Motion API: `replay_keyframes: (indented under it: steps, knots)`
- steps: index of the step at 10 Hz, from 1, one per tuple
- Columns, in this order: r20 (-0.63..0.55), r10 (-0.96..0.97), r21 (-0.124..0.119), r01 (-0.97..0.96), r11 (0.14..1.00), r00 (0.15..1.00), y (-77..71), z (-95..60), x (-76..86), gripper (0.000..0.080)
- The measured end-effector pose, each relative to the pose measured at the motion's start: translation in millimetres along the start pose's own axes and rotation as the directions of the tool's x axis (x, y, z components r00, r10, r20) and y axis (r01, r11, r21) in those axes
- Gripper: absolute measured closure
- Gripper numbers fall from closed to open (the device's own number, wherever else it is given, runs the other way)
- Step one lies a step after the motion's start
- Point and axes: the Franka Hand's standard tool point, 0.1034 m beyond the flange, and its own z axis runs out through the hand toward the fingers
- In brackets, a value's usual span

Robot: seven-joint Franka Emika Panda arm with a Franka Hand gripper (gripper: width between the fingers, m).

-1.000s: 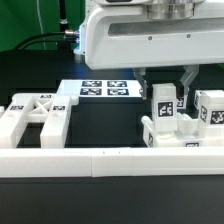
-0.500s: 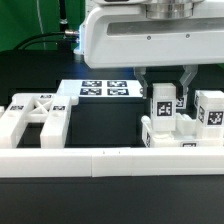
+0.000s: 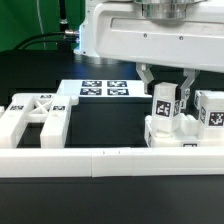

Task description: Assemble chair

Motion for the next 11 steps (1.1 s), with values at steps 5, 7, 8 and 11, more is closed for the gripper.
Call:
replay_keyframes:
  steps: [5,7,8,11]
  knots:
    - [0.003,0.353,0.005,-0.353,0.936,0.936,1.9,0.3,3.1,0.0512]
    - [-0.002,0.447,0.026,-0.447,0.894,0.895,3.6,0.7,7.8,0.0512]
    - [-0.008,0.479,0.036,-0.478,0.878,0.878,3.1,0.7,9.3,0.0512]
    - [-0.002,0.592,0.058,-0.591,0.805,0.806,0.9,0.8,10.9,0.0512]
